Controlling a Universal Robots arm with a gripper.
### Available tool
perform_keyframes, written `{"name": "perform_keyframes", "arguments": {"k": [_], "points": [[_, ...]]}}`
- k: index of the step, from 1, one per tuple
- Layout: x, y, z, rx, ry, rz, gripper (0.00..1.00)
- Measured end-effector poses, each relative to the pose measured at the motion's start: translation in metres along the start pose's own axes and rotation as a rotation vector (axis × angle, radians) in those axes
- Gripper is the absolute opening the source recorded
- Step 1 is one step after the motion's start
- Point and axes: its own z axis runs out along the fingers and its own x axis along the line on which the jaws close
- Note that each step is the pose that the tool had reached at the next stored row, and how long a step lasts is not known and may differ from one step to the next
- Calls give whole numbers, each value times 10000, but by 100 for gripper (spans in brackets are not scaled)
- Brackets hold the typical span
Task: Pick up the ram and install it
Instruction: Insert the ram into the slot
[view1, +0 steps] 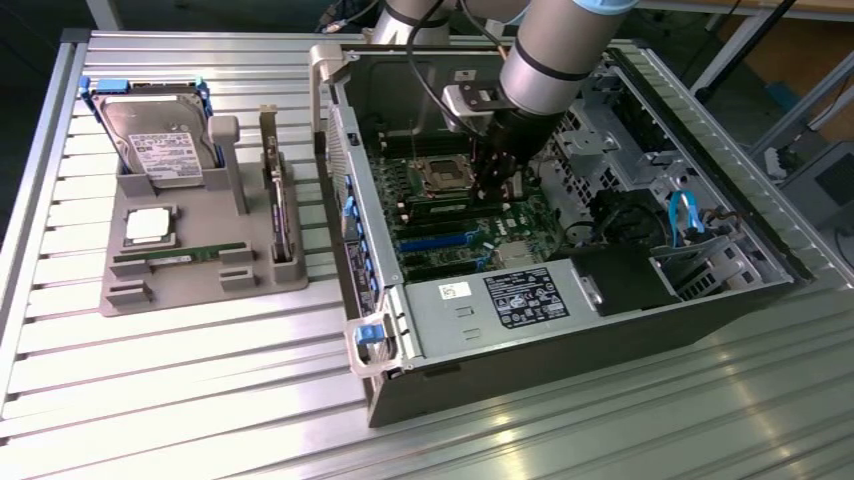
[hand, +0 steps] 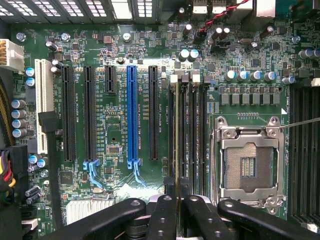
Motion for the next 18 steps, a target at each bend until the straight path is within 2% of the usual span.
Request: {"name": "perform_keyframes", "arguments": {"k": [18], "points": [[1,-1,34,0,-1,0,12]]}}
